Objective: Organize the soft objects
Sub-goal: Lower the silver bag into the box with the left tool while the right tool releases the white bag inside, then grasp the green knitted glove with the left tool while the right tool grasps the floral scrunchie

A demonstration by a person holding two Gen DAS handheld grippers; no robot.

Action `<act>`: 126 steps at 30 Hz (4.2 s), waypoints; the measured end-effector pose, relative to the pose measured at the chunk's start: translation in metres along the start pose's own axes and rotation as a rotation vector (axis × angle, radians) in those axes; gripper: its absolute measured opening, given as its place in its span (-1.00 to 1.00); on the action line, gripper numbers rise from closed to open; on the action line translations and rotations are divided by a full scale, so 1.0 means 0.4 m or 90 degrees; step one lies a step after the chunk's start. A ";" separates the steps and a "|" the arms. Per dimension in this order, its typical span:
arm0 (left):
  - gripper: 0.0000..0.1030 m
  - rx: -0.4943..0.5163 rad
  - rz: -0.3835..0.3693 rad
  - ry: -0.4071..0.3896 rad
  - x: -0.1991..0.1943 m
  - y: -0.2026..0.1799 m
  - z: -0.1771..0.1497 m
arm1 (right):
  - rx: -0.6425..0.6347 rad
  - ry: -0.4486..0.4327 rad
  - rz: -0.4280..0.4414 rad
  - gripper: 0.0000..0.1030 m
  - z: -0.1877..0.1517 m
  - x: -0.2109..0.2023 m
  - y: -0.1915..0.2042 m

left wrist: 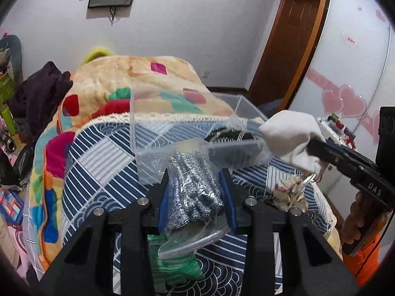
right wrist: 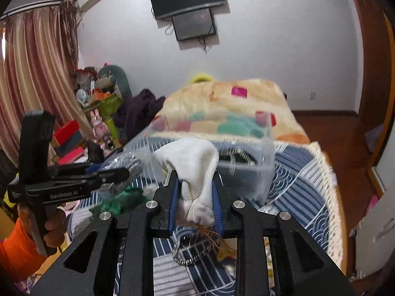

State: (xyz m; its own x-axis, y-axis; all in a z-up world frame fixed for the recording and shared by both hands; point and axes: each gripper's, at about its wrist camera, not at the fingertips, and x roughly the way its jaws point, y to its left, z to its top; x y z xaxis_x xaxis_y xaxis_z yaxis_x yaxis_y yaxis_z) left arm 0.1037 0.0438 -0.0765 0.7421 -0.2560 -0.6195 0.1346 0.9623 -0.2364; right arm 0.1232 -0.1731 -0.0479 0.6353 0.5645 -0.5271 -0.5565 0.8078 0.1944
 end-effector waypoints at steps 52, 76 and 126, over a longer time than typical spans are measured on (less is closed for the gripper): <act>-0.19 0.043 0.094 0.095 0.295 0.022 0.164 | -0.063 0.171 -0.114 -0.41 0.109 0.324 0.004; 0.52 0.032 0.082 -0.036 -0.002 0.034 0.090 | -0.074 -0.059 -0.098 0.69 0.130 0.003 0.049; -0.37 0.015 0.139 0.048 0.010 0.070 -0.163 | 0.077 0.110 -0.131 -0.58 -0.187 0.023 -0.112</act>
State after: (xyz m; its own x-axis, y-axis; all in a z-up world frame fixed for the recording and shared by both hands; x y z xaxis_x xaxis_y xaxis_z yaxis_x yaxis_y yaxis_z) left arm 0.0675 0.0638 -0.1344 0.7038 -0.0468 -0.7089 -0.0080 0.9972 -0.0738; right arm 0.1140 -0.2168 -0.1235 0.6220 0.3581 -0.6963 -0.3507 0.9225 0.1612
